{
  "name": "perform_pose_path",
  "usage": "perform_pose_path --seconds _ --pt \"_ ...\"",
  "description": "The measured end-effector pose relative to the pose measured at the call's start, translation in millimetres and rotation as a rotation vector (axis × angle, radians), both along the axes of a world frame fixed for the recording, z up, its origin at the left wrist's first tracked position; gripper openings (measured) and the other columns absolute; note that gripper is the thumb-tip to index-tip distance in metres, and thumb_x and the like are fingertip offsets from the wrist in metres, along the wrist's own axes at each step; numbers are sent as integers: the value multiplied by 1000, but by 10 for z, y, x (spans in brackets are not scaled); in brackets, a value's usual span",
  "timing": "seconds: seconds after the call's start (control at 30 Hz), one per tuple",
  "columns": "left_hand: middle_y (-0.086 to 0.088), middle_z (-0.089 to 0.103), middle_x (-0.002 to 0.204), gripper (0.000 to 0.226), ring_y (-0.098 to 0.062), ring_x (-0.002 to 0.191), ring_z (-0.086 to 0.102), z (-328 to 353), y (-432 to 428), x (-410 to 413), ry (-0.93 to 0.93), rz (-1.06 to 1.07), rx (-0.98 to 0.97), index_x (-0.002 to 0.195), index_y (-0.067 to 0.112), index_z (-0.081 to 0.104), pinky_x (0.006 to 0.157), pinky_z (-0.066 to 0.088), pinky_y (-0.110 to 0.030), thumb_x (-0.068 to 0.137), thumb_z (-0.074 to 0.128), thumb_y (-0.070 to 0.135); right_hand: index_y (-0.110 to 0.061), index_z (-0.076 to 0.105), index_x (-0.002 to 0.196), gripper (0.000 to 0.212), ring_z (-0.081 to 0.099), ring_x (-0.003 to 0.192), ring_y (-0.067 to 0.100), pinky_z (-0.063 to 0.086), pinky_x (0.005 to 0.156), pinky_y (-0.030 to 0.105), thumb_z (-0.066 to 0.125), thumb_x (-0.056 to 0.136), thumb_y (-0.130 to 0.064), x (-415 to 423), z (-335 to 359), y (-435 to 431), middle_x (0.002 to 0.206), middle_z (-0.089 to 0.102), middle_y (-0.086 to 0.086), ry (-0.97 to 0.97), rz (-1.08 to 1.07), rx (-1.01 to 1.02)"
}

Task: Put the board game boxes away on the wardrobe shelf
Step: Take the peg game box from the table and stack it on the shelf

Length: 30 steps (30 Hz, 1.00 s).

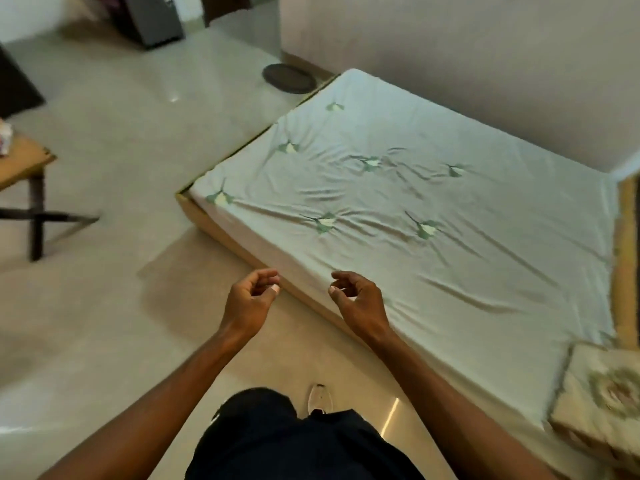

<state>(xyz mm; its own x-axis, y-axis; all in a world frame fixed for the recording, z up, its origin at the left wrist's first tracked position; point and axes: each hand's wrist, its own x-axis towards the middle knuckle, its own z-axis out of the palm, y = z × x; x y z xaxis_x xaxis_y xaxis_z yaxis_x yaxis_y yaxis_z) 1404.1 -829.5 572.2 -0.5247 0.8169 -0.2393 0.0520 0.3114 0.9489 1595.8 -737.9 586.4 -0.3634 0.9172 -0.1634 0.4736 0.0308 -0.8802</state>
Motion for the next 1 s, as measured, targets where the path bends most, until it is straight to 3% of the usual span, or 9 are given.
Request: perform_pose_path --seconds 0.4,0.57,0.77,1.0 --pt "3 72 101 28 -7 90 67 -159 199 -2577 23 520 -25 111 19 67 80 52 -20 88 63 4 -21 66 117 30 64 83 -1 47 69 5 67 87 -21 -3215 -171 1019 96 70 -7 -82 526 5" --pt "3 72 97 29 3 78 64 -36 302 -3940 62 594 -32 109 18 68 78 50 -18 87 62 1 -20 65 117 29 63 84 1 47 67 5 66 88 -20 -4648 -106 1118 97 69 -6 -65 603 -6" --pt "5 73 98 30 -8 85 67 0 478 -5380 62 685 -29 104 25 68 80 52 -21 85 63 2 -20 66 116 28 63 84 -1 46 67 3 65 88 -19 -6293 -96 1376 96 68 -7 -33 690 -11" --pt "5 73 99 29 -12 91 68 -218 833 -6938 50 775 -57 111 18 68 86 56 -29 86 63 3 -23 67 115 29 66 82 3 53 73 17 66 86 -22 -8078 -299 1973 90 71 -9 -43 762 -60"
